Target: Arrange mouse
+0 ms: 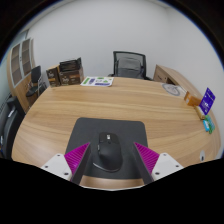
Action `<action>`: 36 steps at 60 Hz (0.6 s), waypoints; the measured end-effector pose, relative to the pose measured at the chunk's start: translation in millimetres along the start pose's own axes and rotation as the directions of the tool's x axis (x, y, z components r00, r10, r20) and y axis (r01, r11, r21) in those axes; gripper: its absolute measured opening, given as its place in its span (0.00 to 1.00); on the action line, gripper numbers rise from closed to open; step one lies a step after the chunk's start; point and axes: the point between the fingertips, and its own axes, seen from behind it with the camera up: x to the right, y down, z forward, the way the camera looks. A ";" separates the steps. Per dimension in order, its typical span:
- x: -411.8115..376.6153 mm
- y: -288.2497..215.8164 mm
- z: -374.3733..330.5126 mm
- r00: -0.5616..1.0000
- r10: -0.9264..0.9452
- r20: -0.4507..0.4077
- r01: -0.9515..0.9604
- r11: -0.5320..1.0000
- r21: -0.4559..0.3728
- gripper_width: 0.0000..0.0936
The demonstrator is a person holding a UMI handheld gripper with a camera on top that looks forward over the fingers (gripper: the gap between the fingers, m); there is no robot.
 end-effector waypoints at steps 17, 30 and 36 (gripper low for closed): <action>-9.3 -35.3 -201.1 0.999 0.027 -0.023 -0.025 0.995 0.092 0.92; -13.5 -20.9 -311.2 0.996 0.047 -0.078 -0.035 0.988 0.154 0.92; -16.0 -15.0 -340.1 0.993 0.063 -0.102 -0.044 0.982 0.182 0.92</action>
